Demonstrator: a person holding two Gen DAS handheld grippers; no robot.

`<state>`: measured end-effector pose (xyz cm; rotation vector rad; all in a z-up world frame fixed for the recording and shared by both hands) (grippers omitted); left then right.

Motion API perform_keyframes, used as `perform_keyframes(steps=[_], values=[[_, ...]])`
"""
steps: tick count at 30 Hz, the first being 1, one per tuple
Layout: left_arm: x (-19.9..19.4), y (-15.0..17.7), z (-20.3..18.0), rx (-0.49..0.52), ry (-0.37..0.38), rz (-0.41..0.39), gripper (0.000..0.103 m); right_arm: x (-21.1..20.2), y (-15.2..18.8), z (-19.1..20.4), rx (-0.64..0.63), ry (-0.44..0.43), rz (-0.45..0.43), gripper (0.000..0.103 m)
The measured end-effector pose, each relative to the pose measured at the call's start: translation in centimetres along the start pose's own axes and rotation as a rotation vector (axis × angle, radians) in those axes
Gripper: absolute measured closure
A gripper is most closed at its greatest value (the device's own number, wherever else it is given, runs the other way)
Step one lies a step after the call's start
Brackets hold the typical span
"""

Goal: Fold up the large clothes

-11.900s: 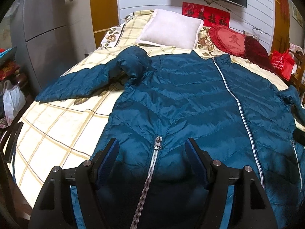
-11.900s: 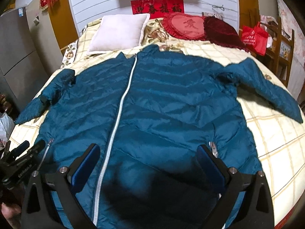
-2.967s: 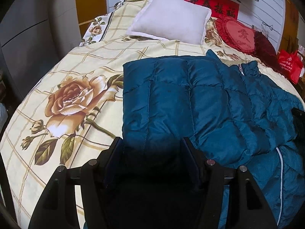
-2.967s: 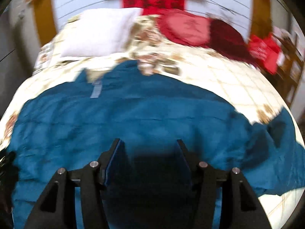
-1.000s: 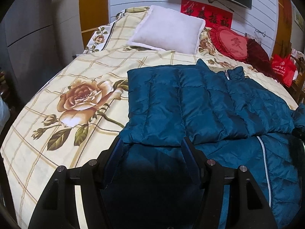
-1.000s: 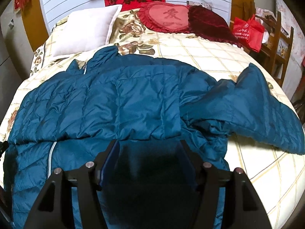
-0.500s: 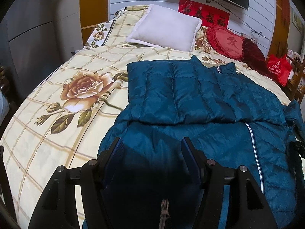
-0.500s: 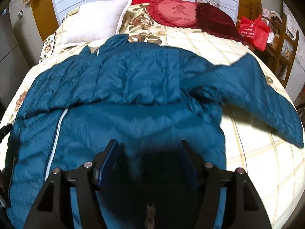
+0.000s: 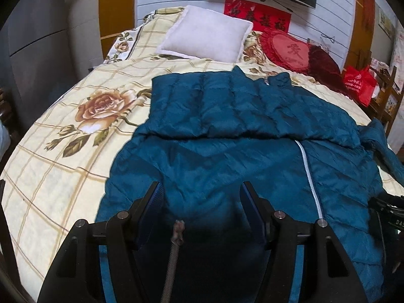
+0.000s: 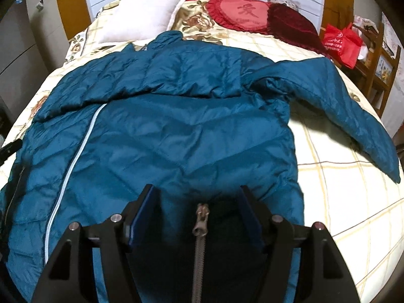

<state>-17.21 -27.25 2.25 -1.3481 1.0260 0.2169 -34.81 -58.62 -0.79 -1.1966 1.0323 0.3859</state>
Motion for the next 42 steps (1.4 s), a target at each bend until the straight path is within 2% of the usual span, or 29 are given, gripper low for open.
perform_keyframes(steps=[8,14,18,22,27,29,31,34,39,42], values=[[-0.7,-0.9,-1.6,0.043,-0.004,-0.042,0.058,-1.1,-1.1,0.6,0.019,-0.026,-0.046,0.032],[0.3,-4.5,-1.7,-0.016,0.083,-0.069,0.058,-0.8,-5.2,0.2,0.008,-0.008,-0.108,0.031],[3.5,-7.1,-1.9,-0.025,0.097,-0.035,0.058,0.7,-9.0,-0.8,0.034,-0.007,-0.135,0.031],[7.8,-9.2,-1.5,-0.045,0.042,-0.008,0.058,3.4,-12.5,-1.7,0.054,0.028,-0.151,0.031],[12.9,-9.0,-0.1,-0.114,0.003,0.071,0.058,7.9,-15.3,-3.1,0.081,0.065,-0.127,0.032],[14.0,-8.3,-0.1,-0.102,-0.004,0.081,0.058,10.3,-15.4,-3.8,0.092,0.079,-0.077,0.032],[14.1,-8.1,-0.4,-0.083,-0.008,0.072,0.057,12.3,-14.9,-4.2,0.094,0.08,-0.027,0.032],[13.4,-8.0,-0.5,-0.06,0.002,0.098,0.057,12.3,-14.9,-4.0,0.083,0.083,-0.03,0.032],[9.0,-7.2,-0.3,-0.045,0.054,0.111,0.057,8.9,-14.3,-4.5,0.117,0.035,-0.059,0.031],[6.2,-6.1,-0.2,-0.019,0.056,0.103,0.057,6.9,-14.1,-4.7,0.079,0.082,-0.069,0.029]])
Point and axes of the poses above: each gripper's, at about its wrist camera, not at the fingertips, and x roughly the way its jaws point, z to its left, y to its underside, the point moved 6 cm from there along x, roughly the way its jaws point, and after that the axes turned 4 degrees about y, right-handed, at the moved point
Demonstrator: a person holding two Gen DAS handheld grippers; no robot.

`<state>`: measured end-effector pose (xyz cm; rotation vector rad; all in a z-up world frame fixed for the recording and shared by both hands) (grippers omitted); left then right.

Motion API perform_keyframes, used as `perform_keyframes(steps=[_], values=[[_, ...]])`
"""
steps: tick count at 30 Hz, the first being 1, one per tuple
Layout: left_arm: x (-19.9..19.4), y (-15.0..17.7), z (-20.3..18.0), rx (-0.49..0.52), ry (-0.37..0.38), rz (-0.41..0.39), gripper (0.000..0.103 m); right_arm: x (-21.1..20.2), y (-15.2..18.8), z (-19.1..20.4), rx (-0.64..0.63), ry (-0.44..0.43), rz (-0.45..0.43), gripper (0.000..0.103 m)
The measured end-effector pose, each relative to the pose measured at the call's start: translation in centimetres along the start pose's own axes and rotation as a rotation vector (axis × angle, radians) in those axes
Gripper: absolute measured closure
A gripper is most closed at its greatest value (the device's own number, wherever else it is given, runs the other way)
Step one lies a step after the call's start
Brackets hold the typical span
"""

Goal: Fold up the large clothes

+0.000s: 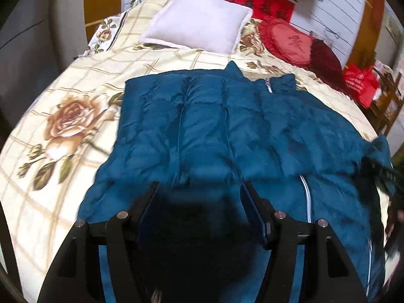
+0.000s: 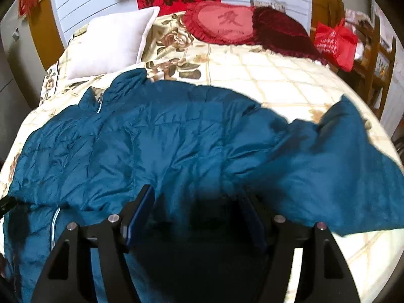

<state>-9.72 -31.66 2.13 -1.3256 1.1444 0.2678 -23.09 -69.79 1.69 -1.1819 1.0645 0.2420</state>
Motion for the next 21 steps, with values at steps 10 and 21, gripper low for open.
perform_keyframes(steps=[10,21], values=[[-3.0,3.7,0.0,-0.014,0.053,-0.011,0.057,-5.5,0.0,-5.7,0.023,0.117,-0.04,0.028],[-2.2,4.2,-0.8,0.021,0.06,-0.01,0.057,-6.4,-0.2,-20.7,0.178,0.355,-0.001,0.025]])
Point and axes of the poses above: each gripper's, at about its wrist camera, not at the fingertips, and x roughly the way its jaws point, z to its left, y to its underside, the point moved 6 cm from there along x, roughly the way its jaws point, and after that the axes turned 4 degrees about y, right-handed, at the moved point
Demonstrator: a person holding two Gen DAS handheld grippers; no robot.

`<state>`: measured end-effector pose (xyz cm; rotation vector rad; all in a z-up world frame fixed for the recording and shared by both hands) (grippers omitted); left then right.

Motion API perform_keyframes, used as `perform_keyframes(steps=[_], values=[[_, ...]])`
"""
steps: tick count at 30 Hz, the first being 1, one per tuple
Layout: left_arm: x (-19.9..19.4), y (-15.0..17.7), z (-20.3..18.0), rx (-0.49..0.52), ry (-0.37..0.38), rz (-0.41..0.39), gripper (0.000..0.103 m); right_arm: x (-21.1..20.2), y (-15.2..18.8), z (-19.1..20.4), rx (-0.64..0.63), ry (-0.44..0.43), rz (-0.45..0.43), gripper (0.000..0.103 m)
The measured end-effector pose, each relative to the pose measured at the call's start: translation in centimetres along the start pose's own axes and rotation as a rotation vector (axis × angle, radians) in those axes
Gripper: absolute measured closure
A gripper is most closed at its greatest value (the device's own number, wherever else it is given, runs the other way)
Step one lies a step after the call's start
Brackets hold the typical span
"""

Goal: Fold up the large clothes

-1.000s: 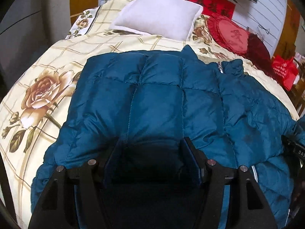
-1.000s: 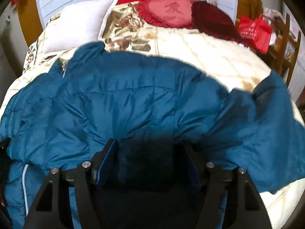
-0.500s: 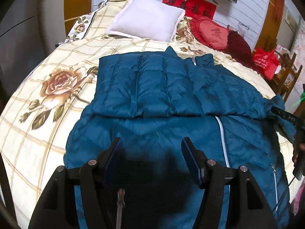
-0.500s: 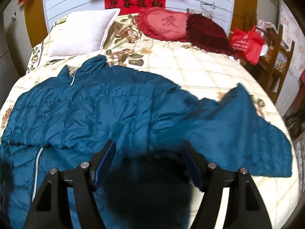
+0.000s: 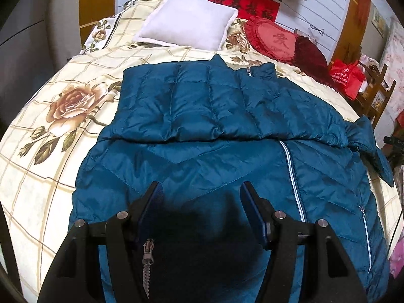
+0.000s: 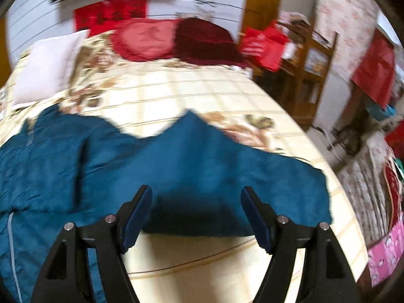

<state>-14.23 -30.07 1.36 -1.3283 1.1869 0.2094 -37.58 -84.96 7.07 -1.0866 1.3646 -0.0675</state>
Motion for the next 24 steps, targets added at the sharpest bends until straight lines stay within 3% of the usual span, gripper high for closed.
perform_keyframes(steps=[4,10,14,19,20,22,23,24], values=[[0.6,0.1,0.0,-0.002,0.002,0.008,0.057,4.6,0.7,-6.4,0.079,0.108,0.09,0.024],[0.8,-0.3,0.3,-0.025,0.014,-0.01,0.057,9.5,2.1,-14.0,0.203,0.17,0.183,0.023],[1.8,-0.2,0.4,-0.025,0.008,0.012,0.057,12.8,3.6,-16.6,0.262,0.135,0.284,0.009],[3.2,0.4,0.5,-0.03,0.0,0.052,0.057,13.8,4.4,-16.4,0.294,0.072,0.274,0.009],[3.2,0.5,0.5,-0.026,-0.001,0.053,0.057,13.6,4.4,-15.8,0.267,0.07,0.258,0.015],[3.0,0.5,0.3,-0.02,0.004,0.05,0.057,12.8,3.8,-14.6,0.206,0.043,0.226,0.048],[2.8,0.5,0.2,-0.022,0.01,0.049,0.057,12.2,3.5,-14.0,0.174,0.044,0.217,0.079],[2.6,0.5,0.1,-0.026,0.017,0.044,0.057,11.5,3.1,-13.5,0.151,0.046,0.209,0.088]])
Point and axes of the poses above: each gripper's, at about its wrist camera, not at the fingertips, and x roughly the way its jaws point, z to its left, y to its underside, the point moved 6 cm from there along x, roughly the way its jaws point, and after that the axes turned 4 degrees about y, right-handed, at the moved point
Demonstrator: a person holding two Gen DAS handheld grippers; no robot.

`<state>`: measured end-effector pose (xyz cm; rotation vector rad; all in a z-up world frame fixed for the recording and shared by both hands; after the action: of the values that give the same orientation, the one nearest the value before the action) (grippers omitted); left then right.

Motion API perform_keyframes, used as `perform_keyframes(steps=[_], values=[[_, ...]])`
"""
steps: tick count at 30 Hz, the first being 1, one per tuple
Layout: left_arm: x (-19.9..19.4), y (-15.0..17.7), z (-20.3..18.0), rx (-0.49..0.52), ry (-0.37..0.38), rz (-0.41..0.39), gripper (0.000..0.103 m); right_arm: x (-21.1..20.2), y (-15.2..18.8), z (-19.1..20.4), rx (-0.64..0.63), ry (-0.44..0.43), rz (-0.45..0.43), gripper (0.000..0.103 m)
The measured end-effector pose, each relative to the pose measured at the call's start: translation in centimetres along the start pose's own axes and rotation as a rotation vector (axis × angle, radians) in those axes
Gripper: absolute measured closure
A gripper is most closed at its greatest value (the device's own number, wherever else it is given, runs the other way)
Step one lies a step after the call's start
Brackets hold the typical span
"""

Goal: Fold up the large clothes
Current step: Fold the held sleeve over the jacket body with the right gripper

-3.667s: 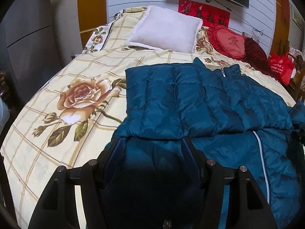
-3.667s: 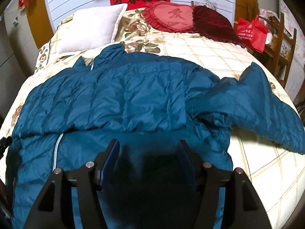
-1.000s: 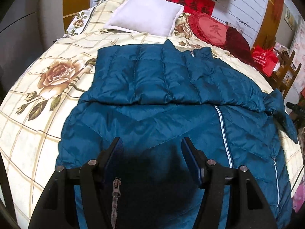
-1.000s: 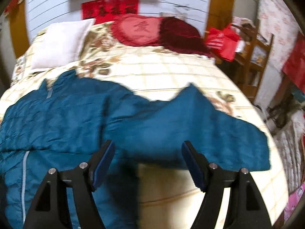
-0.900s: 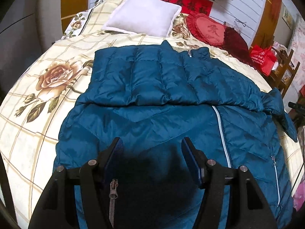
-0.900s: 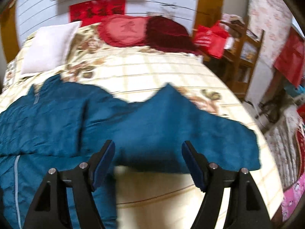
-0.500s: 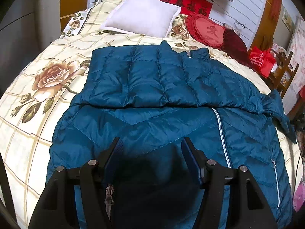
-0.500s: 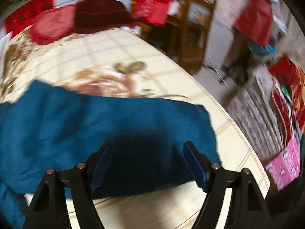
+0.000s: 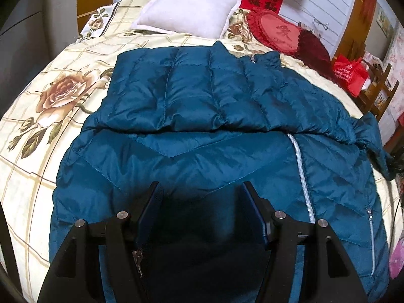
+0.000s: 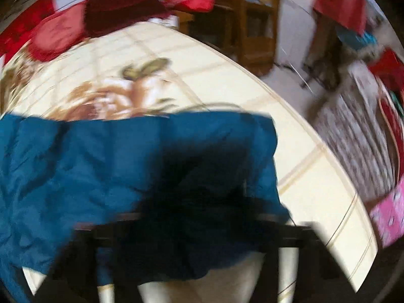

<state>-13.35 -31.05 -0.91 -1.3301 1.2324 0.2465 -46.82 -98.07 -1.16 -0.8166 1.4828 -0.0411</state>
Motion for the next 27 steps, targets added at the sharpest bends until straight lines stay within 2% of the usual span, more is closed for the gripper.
perform_keyframes(steps=[4,6,10,15,18,19,22,27], values=[[-1.5,-0.4,-0.3,0.006,0.011,-0.035,0.057,-4.8,-1.7,1.8,-0.042,-0.032,-0.101,0.092],[-2.4,-0.7,-0.2,0.011,0.01,-0.064,0.057,-9.0,-2.8,3.2,-0.021,-0.112,-0.174,0.092],[-3.7,-1.2,0.4,0.018,-0.014,-0.096,0.057,-16.4,-4.3,7.7,-0.091,-0.204,-0.282,0.092],[-4.6,-1.7,2.1,-0.037,-0.023,-0.113,0.057,-26.5,-4.6,17.9,-0.239,-0.373,-0.401,0.092],[-5.2,-2.2,3.0,-0.05,-0.034,-0.135,0.057,-30.7,-3.5,25.8,-0.357,-0.483,-0.418,0.092],[-5.3,-2.3,3.4,-0.055,-0.044,-0.141,0.057,-31.4,-3.1,27.7,-0.384,-0.507,-0.417,0.092],[-5.4,-2.4,4.5,-0.08,-0.049,-0.144,0.057,-33.8,-0.4,37.0,-0.514,-0.583,-0.408,0.092],[-5.1,-2.5,6.0,-0.097,-0.072,-0.139,0.057,-33.9,5.7,49.9,-0.688,-0.688,-0.334,0.092]])
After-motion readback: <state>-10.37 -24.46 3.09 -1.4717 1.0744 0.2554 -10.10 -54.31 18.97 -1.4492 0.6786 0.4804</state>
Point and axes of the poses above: each gripper's, at about its wrist camera, not at the fingertips, and x roughly the way its jaws point, z to its left, y to its underside, the point moved 6 cm from there along x, roughly the way its jaws point, and after that the axes turned 4 degrees about y, right-handed, at the moved point
